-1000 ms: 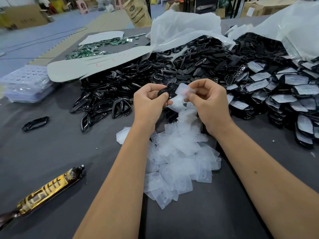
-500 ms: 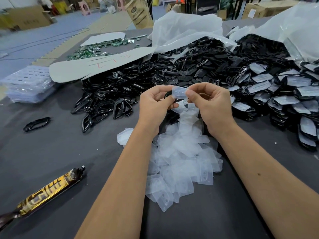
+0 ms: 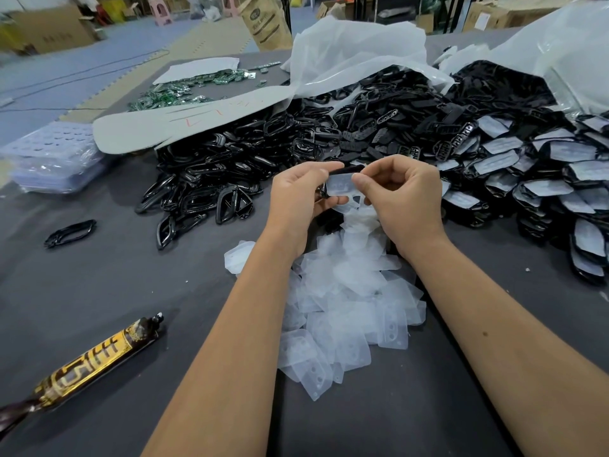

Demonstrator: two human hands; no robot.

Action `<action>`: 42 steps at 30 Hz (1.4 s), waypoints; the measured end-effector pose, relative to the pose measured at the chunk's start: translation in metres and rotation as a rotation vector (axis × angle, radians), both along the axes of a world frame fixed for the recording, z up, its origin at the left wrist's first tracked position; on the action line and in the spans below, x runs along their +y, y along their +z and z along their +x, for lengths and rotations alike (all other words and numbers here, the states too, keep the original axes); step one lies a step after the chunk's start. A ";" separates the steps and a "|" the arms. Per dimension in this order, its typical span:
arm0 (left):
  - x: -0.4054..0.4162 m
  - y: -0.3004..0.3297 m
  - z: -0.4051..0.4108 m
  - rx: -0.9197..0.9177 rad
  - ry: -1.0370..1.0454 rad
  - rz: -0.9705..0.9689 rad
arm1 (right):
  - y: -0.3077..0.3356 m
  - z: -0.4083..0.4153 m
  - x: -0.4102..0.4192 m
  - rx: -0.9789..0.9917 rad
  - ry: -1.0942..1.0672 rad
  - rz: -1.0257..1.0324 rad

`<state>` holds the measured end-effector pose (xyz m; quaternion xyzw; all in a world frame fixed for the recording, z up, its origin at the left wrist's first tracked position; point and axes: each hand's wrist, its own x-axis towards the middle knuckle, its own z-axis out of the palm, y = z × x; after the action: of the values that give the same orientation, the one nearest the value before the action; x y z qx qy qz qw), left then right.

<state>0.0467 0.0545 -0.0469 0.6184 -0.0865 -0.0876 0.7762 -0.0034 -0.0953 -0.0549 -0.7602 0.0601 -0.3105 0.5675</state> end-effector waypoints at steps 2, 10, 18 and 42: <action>0.000 -0.002 0.001 -0.029 -0.010 0.042 | 0.001 -0.001 0.001 -0.002 -0.031 -0.005; 0.000 -0.005 0.001 -0.058 -0.015 0.109 | 0.004 -0.002 0.004 -0.003 -0.096 -0.054; -0.001 -0.004 0.000 -0.055 -0.008 0.104 | 0.004 -0.001 0.004 0.027 -0.093 -0.050; 0.001 -0.002 0.000 -0.103 0.039 0.063 | 0.003 0.001 0.000 0.118 0.035 0.176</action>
<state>0.0462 0.0555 -0.0488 0.6477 -0.1113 -0.0433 0.7525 -0.0023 -0.0958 -0.0520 -0.7254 0.1073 -0.2488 0.6327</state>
